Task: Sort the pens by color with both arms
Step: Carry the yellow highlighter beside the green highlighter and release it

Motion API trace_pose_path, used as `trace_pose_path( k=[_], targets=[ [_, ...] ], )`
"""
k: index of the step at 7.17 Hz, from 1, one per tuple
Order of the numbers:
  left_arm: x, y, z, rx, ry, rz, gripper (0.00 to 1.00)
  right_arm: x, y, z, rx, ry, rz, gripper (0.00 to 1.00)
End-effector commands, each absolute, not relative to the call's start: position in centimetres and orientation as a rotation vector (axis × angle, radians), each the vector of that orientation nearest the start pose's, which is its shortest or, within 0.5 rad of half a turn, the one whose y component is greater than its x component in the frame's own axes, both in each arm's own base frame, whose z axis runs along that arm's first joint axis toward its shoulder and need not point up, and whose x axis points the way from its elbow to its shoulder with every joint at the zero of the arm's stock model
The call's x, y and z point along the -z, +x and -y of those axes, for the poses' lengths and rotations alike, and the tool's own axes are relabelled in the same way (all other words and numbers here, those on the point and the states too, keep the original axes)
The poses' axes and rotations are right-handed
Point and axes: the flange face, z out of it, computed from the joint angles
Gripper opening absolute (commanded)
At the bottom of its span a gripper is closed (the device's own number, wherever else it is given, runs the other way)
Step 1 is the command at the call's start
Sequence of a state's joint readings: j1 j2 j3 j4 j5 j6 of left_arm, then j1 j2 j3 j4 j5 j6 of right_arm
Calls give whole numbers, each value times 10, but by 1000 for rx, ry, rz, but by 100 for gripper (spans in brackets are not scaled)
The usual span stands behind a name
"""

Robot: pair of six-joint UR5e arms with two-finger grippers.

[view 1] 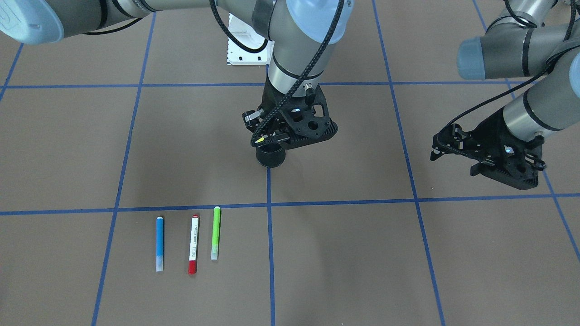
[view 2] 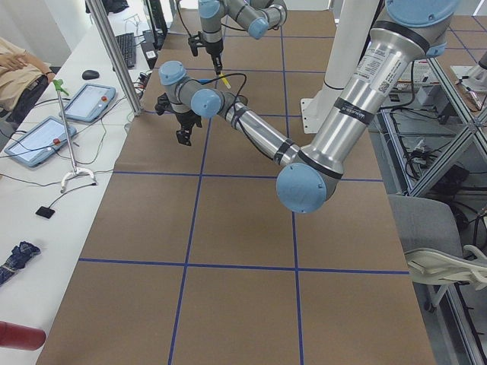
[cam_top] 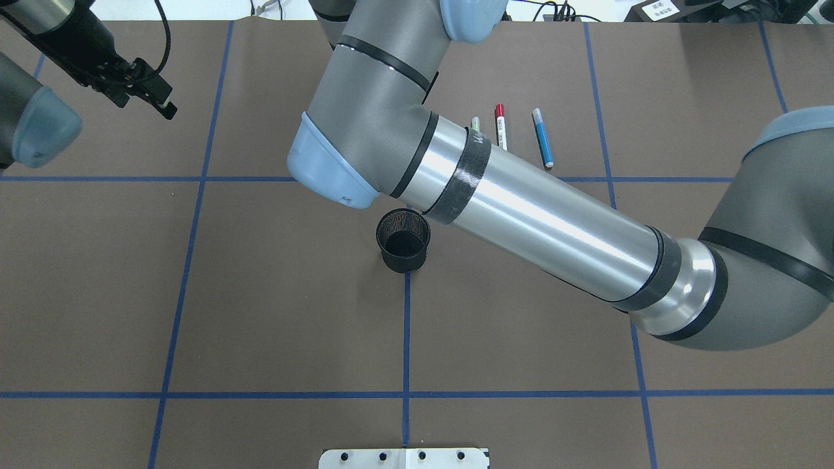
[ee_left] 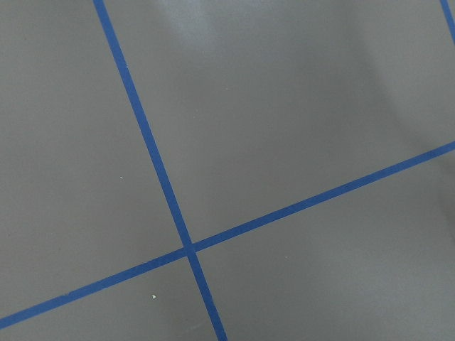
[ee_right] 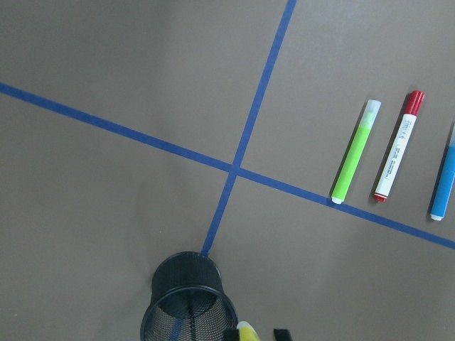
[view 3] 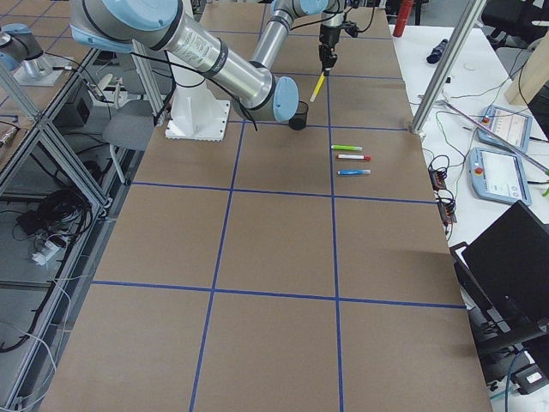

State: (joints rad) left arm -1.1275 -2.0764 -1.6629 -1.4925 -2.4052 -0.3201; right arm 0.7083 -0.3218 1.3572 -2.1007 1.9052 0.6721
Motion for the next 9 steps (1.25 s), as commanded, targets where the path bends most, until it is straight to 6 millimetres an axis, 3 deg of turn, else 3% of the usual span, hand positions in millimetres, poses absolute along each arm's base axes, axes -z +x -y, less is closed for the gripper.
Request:
trace_pose_path(
  k=[1,2,5,7,9],
  targets=[
    [-321,225,613,-331,152,-942,99,9,-487,570,148,256,608,0],
    [-321,225,613,-330,153,-941,99,3,-488,577,94,313,617,0],
    [-320,225,613,-330,155,-941,99,-45,-505,596,-66,471,655,0],
    [-320,225,613,-329,154,-942,99,-59,-544,599,-200,590,621,0],
    [-318,226,612,-306,145,-945,99,-72,-558,597,-318,664,562,0]
  ],
)
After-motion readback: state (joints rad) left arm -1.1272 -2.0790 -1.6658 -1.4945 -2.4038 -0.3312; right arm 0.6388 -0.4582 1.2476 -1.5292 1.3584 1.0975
